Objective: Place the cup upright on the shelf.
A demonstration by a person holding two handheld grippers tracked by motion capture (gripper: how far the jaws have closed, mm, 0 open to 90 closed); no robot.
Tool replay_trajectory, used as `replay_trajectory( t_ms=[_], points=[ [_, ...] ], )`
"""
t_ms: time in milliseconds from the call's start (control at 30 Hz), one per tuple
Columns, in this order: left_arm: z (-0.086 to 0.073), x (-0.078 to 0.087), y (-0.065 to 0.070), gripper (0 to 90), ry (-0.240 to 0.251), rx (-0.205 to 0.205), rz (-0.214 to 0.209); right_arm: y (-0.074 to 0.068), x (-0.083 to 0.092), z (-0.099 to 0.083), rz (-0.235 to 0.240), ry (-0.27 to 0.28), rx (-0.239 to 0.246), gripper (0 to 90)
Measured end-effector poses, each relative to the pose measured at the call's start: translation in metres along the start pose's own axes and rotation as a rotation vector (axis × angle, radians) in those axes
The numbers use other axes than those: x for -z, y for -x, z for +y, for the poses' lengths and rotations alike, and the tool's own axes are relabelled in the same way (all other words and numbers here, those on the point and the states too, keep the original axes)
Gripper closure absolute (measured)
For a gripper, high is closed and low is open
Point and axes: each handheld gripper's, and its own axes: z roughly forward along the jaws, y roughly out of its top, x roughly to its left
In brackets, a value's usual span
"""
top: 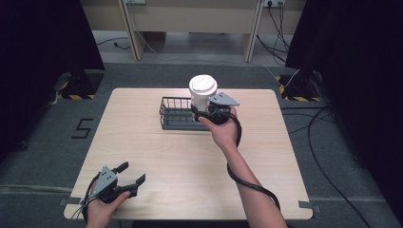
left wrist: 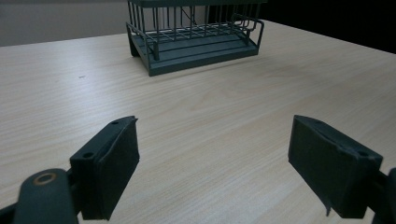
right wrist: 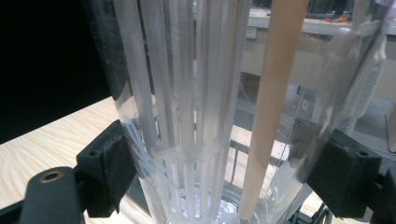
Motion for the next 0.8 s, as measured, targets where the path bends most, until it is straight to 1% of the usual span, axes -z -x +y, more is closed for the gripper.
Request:
replay_trajectory(
  t_ms=[367,633,800],
  points=[
    [0.0,0.001,-0.001,15.7,0.002,0.002,-0.002,0.003,-0.013,0.006,-0.003,-0.003,-0.01,18.4],
    [0.0,0.001,-0.001,15.7,0.006,0.007,-0.002,0.005,-0.025,0.012,-0.015,-0.015,-0.005,18.3],
    [0.0,0.001,-0.002,15.8,0.005,0.006,-0.002,0.006,-0.032,0.013,-0.021,-0.023,-0.01,18.4]
  ],
)
